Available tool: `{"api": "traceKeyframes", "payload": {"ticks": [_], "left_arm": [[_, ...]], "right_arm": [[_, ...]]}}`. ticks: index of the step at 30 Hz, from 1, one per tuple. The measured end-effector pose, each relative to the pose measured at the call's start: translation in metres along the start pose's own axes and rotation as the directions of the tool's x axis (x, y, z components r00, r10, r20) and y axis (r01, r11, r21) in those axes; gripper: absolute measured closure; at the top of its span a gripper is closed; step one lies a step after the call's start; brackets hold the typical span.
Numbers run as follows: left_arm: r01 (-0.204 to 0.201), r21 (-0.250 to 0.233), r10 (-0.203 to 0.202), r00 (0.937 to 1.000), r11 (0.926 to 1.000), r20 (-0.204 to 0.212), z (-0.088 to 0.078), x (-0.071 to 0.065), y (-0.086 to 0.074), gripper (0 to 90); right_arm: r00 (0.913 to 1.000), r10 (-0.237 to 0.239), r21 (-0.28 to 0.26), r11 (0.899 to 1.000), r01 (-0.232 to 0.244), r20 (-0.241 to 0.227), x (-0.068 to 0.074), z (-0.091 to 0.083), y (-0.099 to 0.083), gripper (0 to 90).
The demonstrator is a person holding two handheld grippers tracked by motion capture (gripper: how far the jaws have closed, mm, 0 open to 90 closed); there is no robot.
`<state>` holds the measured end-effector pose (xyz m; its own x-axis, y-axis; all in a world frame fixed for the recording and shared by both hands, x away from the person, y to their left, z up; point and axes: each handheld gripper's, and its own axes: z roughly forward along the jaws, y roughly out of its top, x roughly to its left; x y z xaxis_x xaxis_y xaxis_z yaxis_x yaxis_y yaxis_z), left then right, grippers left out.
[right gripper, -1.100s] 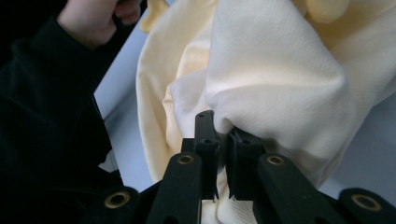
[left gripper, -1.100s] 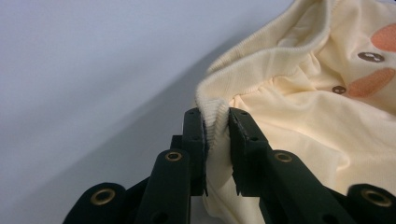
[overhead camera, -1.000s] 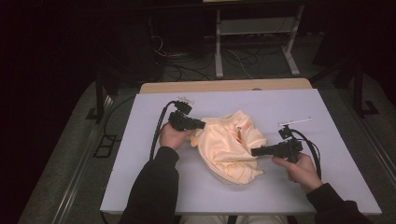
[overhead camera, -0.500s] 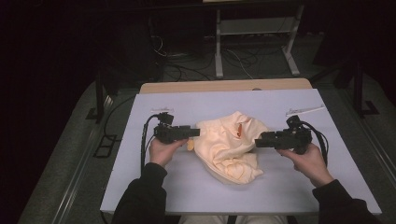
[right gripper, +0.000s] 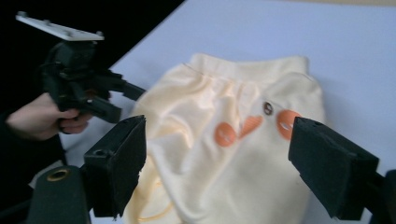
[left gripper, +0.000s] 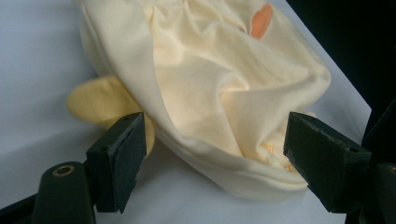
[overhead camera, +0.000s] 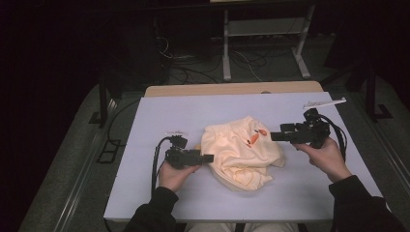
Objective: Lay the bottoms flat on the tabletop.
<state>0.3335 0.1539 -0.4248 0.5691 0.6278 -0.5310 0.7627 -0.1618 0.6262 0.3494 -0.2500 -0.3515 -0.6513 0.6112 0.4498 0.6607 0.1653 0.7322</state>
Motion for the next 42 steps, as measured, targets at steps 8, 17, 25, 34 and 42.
{"api": "traceKeyframes", "payload": {"ticks": [8, 17, 25, 34, 42], "left_arm": [[0.044, 0.012, -0.044, 0.9986, 0.999, 0.031, 0.012, -0.001, -0.017, 34.4], [-0.014, 0.082, 0.011, 0.9992, 0.9965, 0.039, 0.018, -0.002, -0.021, 70.8], [-0.105, 0.152, 0.104, 0.9945, 0.9827, 0.013, 0.014, -0.004, -0.009, 86.0], [-0.147, 0.181, 0.149, 0.9888, 0.9724, 0.0, 0.004, -0.002, 0.011, 86.0], [-0.219, 0.232, 0.223, 0.9748, 0.9477, 0.01, -0.012, 0.005, 0.028, 85.9]], "right_arm": [[0.9953, 0.038, 0.126, 0.991, -0.049, 0.089, -0.032, 0.028, -0.006, 20.3], [0.9863, 0.022, 0.236, 0.97, -0.061, 0.163, -0.048, 0.06, -0.011, 60.2], [0.9848, 0.083, 0.228, 0.966, -0.117, 0.153, -0.054, 0.059, -0.013, 86.2], [0.982, 0.148, 0.183, 0.969, -0.168, 0.117, -0.062, 0.043, -0.024, 86.4], [0.9805, 0.154, 0.194, 0.965, -0.176, 0.121, -0.058, 0.041, -0.033, 86.4]]}}
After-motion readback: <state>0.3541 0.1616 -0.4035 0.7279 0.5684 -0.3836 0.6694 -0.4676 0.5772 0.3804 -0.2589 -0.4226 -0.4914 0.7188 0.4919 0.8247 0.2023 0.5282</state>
